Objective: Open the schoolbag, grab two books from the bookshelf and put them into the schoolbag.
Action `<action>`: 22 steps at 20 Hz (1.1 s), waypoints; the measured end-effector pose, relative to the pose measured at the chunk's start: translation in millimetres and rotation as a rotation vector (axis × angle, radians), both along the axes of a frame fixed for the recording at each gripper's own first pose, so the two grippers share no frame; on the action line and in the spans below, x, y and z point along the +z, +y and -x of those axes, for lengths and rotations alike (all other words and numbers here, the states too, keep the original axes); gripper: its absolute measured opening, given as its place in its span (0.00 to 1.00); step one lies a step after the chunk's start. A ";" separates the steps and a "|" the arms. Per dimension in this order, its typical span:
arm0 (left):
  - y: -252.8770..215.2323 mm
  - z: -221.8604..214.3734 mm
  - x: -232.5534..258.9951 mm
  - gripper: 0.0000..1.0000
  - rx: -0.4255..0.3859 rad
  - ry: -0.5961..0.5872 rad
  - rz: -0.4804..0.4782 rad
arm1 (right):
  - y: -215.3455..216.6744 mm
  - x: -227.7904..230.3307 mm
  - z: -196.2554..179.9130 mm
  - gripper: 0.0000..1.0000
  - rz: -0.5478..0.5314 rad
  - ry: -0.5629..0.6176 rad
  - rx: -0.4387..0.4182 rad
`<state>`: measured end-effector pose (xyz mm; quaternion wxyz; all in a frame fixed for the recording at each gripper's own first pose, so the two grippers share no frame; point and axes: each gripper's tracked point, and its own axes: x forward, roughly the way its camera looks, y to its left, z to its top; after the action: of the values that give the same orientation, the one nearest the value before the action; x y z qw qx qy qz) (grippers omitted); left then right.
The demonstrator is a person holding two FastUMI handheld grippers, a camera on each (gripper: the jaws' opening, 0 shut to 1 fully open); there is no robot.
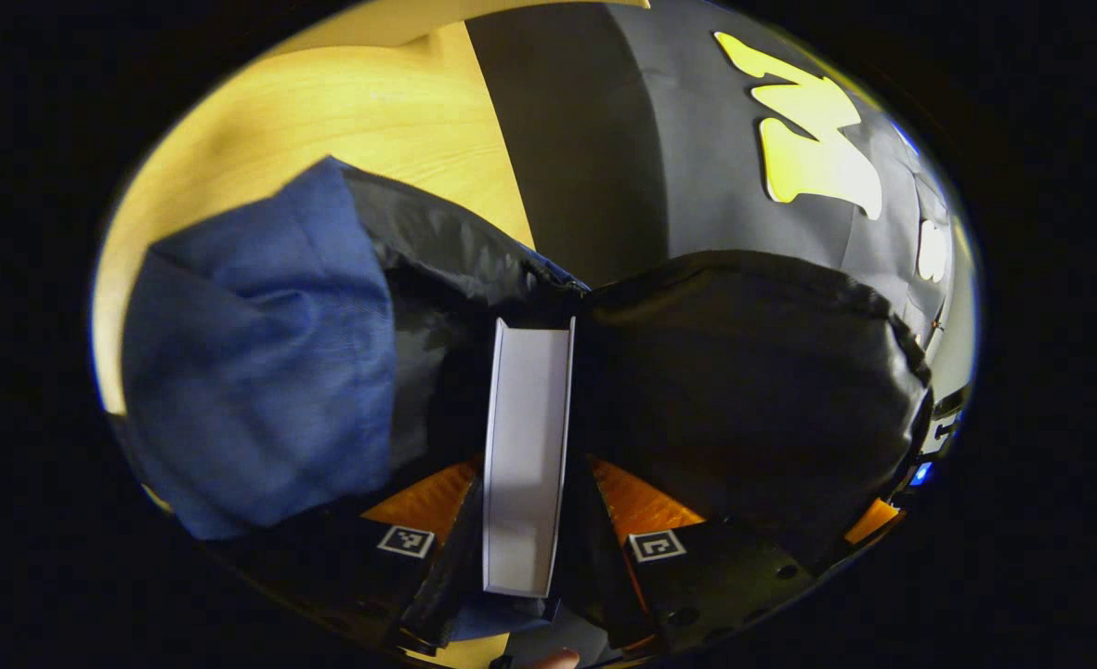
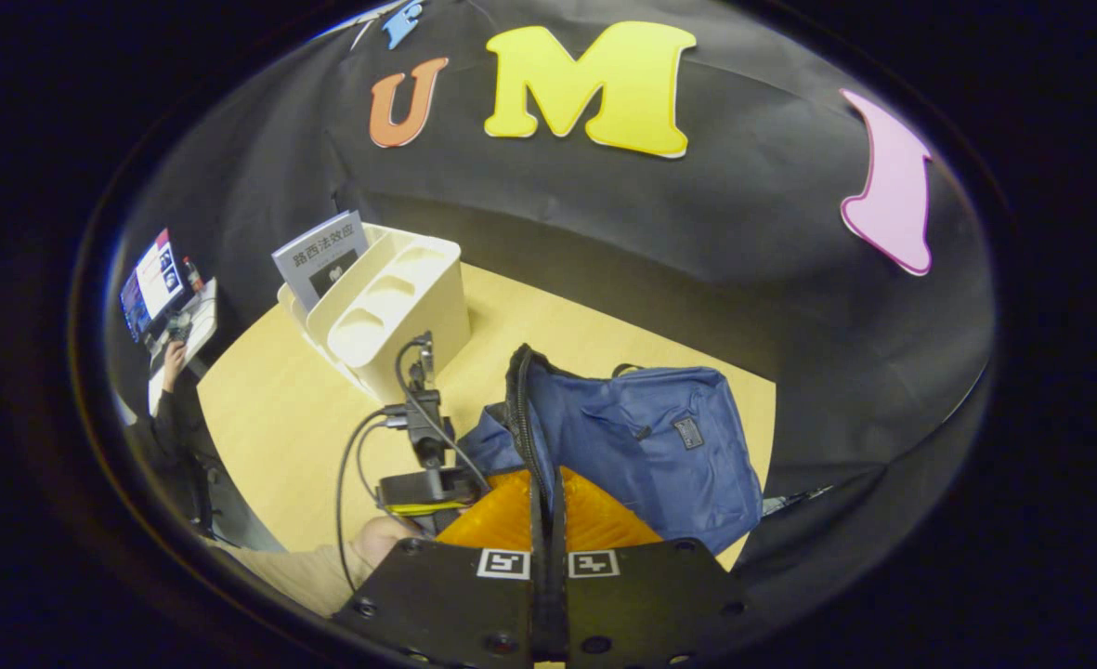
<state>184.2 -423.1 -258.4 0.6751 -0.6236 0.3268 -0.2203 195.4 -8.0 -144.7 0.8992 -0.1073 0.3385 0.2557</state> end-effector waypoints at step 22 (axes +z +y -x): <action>315.4 112.7 130.1 0.63 0.003 -0.215 -0.625 | -9.6 -15.6 12.3 0.00 -0.067 0.007 -0.286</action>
<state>71.5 -107.8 -128.3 0.8648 -0.3600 0.3046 -0.1726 183.1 -17.5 -160.3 0.9283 -0.0271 0.3448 0.1365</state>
